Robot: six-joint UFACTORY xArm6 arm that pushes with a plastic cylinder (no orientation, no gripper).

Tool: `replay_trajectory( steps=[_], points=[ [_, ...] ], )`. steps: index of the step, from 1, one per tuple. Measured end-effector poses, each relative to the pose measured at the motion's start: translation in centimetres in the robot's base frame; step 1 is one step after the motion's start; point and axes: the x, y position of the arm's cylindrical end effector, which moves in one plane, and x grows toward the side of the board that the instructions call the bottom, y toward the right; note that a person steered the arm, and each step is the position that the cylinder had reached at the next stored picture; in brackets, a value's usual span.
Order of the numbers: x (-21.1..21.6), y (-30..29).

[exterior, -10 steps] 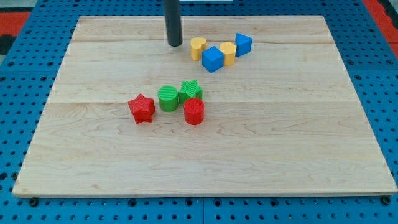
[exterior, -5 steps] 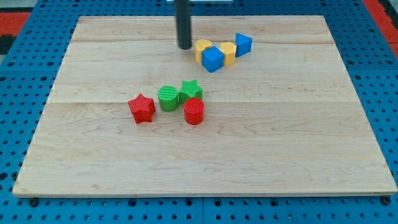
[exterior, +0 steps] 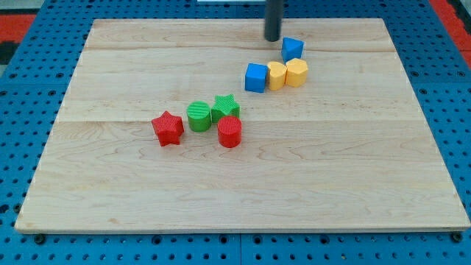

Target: Push a group of blocks towards the center

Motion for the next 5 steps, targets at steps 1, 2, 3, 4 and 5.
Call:
replay_trajectory(
  steps=[1, 2, 3, 4, 5],
  points=[
    [2.7, 1.3],
    [5.1, -0.8],
    [3.9, 2.2],
    [4.6, 4.4],
    [7.8, 7.3]
  ],
)
